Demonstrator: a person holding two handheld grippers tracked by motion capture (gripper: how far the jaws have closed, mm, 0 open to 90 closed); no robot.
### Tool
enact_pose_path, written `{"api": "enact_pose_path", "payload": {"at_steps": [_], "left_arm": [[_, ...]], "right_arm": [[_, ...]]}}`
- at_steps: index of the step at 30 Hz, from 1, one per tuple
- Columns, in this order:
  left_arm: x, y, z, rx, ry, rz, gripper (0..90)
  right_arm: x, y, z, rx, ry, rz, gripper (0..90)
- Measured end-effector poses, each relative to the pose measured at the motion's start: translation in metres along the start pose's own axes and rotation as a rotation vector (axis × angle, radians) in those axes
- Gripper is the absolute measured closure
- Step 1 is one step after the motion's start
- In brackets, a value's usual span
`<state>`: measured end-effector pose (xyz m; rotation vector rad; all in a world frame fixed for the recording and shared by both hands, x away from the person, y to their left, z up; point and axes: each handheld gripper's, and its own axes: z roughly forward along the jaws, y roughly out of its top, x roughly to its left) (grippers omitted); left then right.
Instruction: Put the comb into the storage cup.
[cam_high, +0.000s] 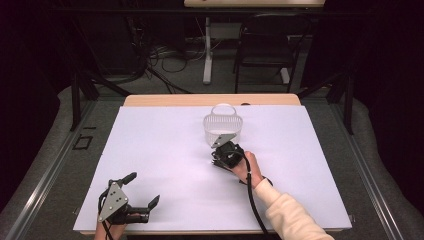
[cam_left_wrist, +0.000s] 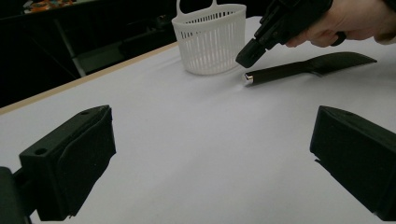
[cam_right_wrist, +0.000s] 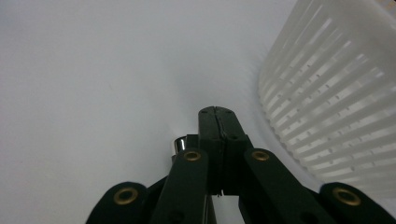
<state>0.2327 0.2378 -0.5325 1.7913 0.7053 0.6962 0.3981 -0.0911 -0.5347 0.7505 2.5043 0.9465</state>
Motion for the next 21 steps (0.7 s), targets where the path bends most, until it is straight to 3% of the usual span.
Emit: {"api": "enact_pose_path", "payload": {"at_steps": [8, 21], "left_arm": [[0.0, 0.0, 0.0, -0.001, -0.001, 0.0, 0.1], [-0.0005, 0.0003, -0.0001, -0.002, 0.002, 0.006, 0.1]], "right_arm": [[0.0009, 0.0007, 0.0064, 0.018, -0.019, -0.01, 90.0], [0.0085, 0.0005, 0.0099, 0.056, 0.015, -0.032, 90.0]]}}
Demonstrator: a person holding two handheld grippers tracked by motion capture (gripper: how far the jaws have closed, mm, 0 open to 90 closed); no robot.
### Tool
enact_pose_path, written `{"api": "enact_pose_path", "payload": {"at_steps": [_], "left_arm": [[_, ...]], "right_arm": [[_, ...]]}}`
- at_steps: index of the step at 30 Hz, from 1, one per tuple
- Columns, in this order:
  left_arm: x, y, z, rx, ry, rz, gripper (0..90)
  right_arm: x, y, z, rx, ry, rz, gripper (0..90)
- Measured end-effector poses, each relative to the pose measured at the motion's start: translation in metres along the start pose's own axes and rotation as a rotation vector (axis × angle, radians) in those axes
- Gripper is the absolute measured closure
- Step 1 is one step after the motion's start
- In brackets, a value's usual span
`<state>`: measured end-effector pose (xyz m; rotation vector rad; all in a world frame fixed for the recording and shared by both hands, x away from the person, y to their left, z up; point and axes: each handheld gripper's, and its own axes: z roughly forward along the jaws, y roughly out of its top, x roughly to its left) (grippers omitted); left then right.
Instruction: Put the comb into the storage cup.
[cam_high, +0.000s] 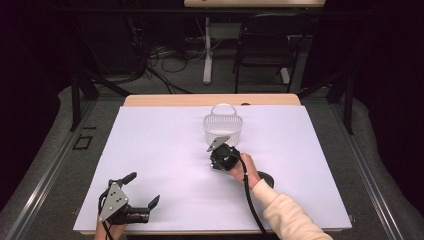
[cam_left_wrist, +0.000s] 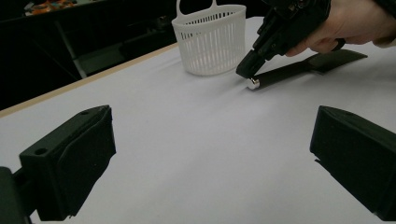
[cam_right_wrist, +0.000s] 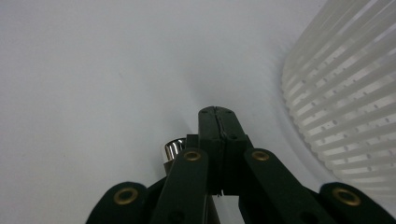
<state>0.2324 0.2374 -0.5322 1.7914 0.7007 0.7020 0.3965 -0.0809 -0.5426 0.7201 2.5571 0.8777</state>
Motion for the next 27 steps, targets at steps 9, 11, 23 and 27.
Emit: {"api": "enact_pose_path", "payload": {"at_steps": [9, 11, 23, 27], "left_arm": [[0.0, 0.0, 0.0, -0.001, 0.0, 0.0, 0.1], [0.0, 0.0, 0.0, -0.001, 0.0, 0.002, 0.1], [0.0, 0.0, 0.001, -0.002, -0.005, 0.002, 0.1], [0.0, 0.0, 0.001, -0.002, -0.005, 0.002, 0.1]], "right_arm": [[0.008, 0.0, 0.0, 0.018, 0.026, -0.021, 90.0], [0.01, 0.0, -0.001, 0.023, 0.032, -0.024, 90.0], [0.02, -0.002, -0.005, 0.036, 0.069, -0.032, 90.0], [0.021, -0.002, -0.006, 0.042, 0.081, -0.032, 90.0]]}}
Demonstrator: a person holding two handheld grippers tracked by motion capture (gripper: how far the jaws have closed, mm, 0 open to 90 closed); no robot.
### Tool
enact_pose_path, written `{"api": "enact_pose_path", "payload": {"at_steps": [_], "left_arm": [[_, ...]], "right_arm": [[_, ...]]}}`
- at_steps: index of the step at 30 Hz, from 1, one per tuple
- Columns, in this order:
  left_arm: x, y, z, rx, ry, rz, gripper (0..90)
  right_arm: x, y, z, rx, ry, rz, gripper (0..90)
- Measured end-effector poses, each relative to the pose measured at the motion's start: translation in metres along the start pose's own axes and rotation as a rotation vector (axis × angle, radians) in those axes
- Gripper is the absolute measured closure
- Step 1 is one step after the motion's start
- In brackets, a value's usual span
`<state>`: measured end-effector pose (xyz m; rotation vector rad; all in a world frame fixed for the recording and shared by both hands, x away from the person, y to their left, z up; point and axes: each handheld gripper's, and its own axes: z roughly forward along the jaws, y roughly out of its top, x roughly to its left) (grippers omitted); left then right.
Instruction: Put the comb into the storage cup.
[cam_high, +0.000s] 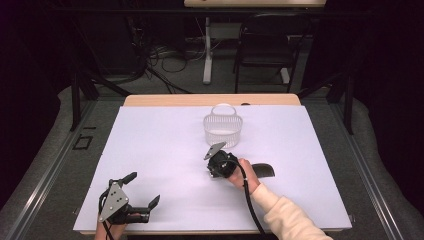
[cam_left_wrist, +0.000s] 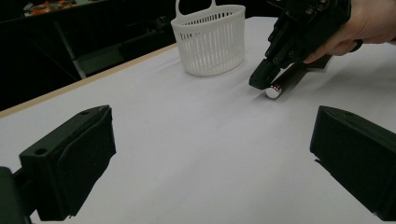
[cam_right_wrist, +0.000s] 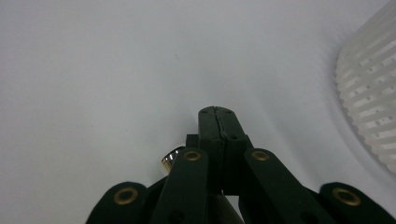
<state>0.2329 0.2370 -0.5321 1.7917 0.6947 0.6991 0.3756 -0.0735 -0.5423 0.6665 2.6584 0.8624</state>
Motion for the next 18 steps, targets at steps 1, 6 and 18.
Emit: {"api": "enact_pose_path", "payload": {"at_steps": [1, 6, 18], "left_arm": [[0.0, 0.0, 0.0, 0.0, 0.001, -0.001, 0.1], [0.0, 0.0, 0.0, 0.0, 0.0, -0.002, 0.1], [0.0, 0.0, 0.0, 0.0, 0.003, -0.001, 0.1]], "right_arm": [[0.0, 0.0, 0.0, 0.0, 0.004, -0.012, 90.0], [0.004, -0.001, 0.0, 0.014, 0.02, -0.01, 90.0], [0.012, -0.005, -0.007, 0.028, 0.051, -0.017, 90.0]]}}
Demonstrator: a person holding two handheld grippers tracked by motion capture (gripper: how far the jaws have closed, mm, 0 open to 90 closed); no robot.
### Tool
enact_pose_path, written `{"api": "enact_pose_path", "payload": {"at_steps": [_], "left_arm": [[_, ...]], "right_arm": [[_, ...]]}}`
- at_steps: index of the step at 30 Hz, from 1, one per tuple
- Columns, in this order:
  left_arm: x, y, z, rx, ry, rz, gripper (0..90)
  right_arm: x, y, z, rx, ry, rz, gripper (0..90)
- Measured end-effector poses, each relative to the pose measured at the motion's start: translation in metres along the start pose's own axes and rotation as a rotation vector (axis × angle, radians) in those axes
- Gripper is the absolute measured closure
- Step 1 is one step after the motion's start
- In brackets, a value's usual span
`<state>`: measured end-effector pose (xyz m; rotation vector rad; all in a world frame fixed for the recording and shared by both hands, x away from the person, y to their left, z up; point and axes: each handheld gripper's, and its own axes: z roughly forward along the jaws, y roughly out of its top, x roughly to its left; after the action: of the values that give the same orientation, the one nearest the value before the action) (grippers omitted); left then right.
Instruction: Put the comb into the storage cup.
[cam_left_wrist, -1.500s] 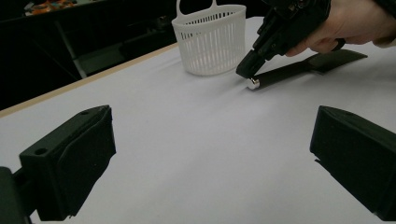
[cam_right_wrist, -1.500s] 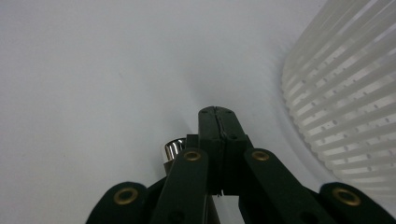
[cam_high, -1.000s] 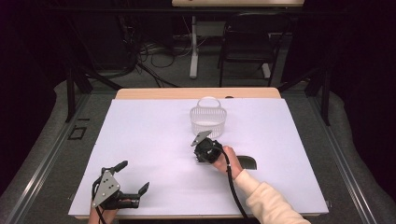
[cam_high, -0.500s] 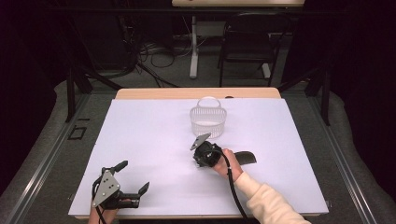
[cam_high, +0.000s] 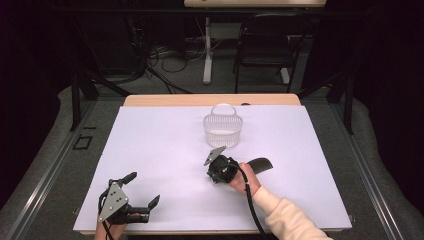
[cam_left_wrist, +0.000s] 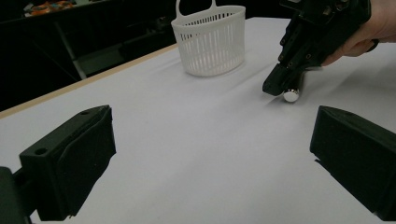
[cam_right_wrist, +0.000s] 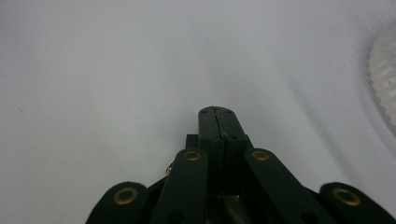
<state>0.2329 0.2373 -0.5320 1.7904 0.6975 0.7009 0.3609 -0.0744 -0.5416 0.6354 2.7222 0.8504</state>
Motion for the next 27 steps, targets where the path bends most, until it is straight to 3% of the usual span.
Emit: {"api": "enact_pose_path", "payload": {"at_steps": [27], "left_arm": [[0.0, 0.0, 0.0, -0.001, 0.004, 0.001, 0.1]], "right_arm": [[0.012, -0.013, -0.014, 0.06, 0.045, -0.009, 90.0]]}}
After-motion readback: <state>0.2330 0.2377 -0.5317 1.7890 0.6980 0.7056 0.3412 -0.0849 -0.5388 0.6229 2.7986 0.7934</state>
